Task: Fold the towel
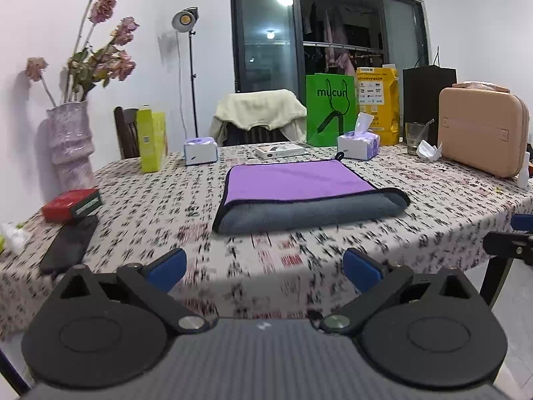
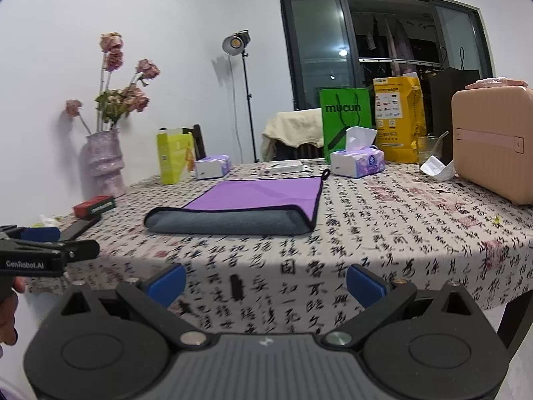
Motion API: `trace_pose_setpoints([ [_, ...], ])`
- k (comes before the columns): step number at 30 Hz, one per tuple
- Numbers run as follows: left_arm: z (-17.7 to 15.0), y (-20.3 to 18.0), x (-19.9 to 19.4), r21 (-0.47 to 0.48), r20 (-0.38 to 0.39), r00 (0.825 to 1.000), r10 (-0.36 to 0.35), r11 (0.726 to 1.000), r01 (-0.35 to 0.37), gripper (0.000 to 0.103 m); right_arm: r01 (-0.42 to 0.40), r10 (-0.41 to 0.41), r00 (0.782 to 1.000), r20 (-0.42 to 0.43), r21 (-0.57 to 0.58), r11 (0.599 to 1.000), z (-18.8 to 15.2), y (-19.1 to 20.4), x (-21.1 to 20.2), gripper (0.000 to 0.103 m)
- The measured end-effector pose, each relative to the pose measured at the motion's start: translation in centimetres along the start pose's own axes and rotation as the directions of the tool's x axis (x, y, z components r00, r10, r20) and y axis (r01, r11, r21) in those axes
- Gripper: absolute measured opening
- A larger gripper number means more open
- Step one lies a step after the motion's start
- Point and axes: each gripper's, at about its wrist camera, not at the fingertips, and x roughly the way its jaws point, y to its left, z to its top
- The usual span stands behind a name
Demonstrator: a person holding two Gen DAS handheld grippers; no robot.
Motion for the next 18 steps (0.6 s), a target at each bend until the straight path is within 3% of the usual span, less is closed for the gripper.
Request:
trace_pose_setpoints([
  [4, 0.9, 1.2, 3.0, 0.028, -0.005, 0.999, -0.034, 0.999, 0.034, 0.094, 0.026, -0.026, 1.0, -0.008, 0.004, 1.0, 1.1, -0.5, 2.4, 0.101],
  [14, 2.5, 4.3, 9.2, 0.077, -0.033, 0.997, -0.076, 0.994, 0.078, 0.09, 0.036, -0.036, 0.999, 0.002, -0.01, 0.999, 3.7, -1.0, 8.5, 0.097],
  [18, 2.9, 5.6, 11.8, 0.056, -0.068, 0.993, -0.1, 0.993, 0.104, 0.085, 0.008, -0.009, 0.999, -0.035, -0.026, 1.0, 4.5, -1.8, 11.5, 0.083],
])
